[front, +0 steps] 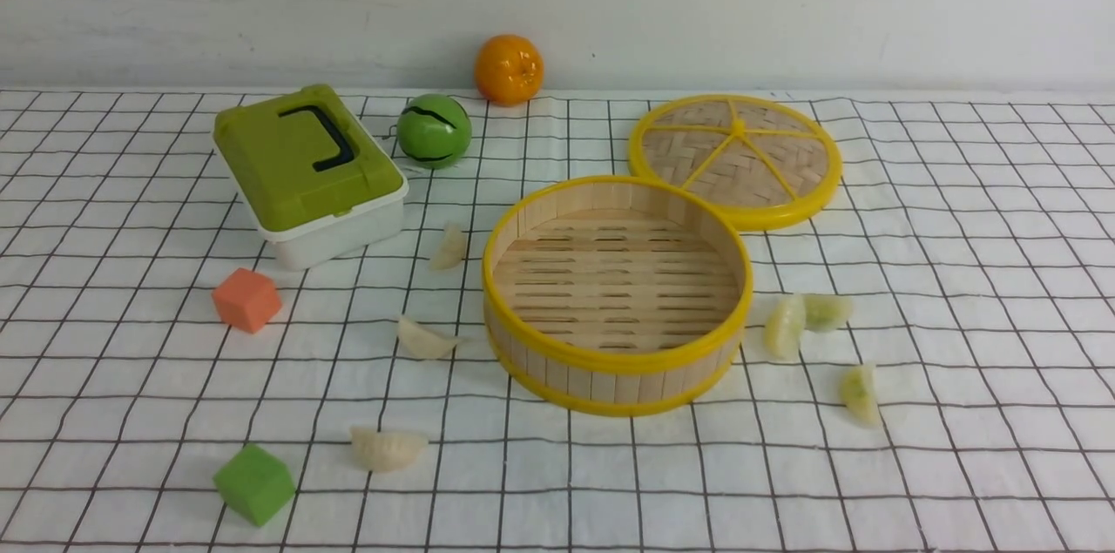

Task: Put the dumplings into the steamer on the table with the white tablecloth.
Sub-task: 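Reach for and grasp a dumpling on the table with the left gripper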

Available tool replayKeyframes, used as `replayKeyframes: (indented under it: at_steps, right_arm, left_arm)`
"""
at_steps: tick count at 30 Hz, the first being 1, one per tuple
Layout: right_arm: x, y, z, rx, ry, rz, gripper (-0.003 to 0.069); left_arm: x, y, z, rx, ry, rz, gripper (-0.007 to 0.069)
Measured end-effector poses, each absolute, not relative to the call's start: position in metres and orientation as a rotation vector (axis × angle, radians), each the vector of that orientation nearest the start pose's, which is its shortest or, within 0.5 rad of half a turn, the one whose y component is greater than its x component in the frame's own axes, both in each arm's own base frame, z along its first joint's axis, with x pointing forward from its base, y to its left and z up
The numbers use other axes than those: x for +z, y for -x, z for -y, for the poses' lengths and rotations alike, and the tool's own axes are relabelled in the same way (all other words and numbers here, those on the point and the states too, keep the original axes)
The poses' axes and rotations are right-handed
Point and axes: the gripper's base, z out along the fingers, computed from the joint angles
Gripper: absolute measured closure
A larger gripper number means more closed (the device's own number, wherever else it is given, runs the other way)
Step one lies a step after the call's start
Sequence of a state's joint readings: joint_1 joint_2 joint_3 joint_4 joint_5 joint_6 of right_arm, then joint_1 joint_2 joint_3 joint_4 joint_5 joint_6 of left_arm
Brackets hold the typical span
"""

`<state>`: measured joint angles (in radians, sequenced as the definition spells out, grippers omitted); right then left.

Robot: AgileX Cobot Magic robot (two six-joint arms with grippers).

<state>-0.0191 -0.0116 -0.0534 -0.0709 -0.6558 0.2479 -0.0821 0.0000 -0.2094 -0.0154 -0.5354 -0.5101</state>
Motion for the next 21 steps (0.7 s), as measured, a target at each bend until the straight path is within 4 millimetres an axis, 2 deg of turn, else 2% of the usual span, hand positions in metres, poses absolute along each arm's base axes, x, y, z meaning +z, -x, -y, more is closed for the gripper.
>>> replayKeyframes:
  at_steps: [1,3,5,7,9,14,15,16,21]
  right_arm:
    - [0.293,-0.023,-0.003,0.179,-0.043,-0.773,0.0557]
    - [0.310,-0.020,-0.003,0.172,-0.048,-0.805,0.0642]
    - [0.323,-0.025,-0.003,0.157,-0.054,-0.888,0.0673]
    - [0.327,-0.038,-0.002,0.119,-0.052,-1.047,0.0673]
    - [0.323,-0.052,-0.001,0.070,-0.049,-1.219,0.0669]
    - [0.289,-0.087,0.009,-0.080,-0.092,-1.828,0.0664]
    - [0.289,-0.089,0.010,-0.083,-0.090,-1.834,0.0664]
    - [0.279,-0.093,0.011,-0.105,-0.099,-1.958,0.0664]
    - [0.265,-0.096,0.006,-0.049,-0.098,-2.143,0.0664]
  left_arm:
    - [0.345,-0.010,0.001,-0.547,0.160,-0.799,0.0601]
    - [0.372,-0.017,0.003,-0.477,0.148,-0.947,0.0598]
    - [0.388,-0.037,0.003,-0.399,0.153,-1.118,0.0596]
    - [0.395,-0.062,0.003,-0.329,0.179,-1.311,0.0595]
    - [0.391,-0.085,0.003,-0.282,0.209,-1.474,0.0595]
    - [0.351,-0.152,0.006,-0.207,0.273,-1.855,0.0588]
    - [0.350,-0.154,0.006,-0.205,0.276,-1.869,0.0588]
    - [0.335,-0.171,0.008,-0.213,0.315,-1.969,0.0587]
    - [0.311,-0.197,0.019,-0.332,0.440,-2.246,0.0587]
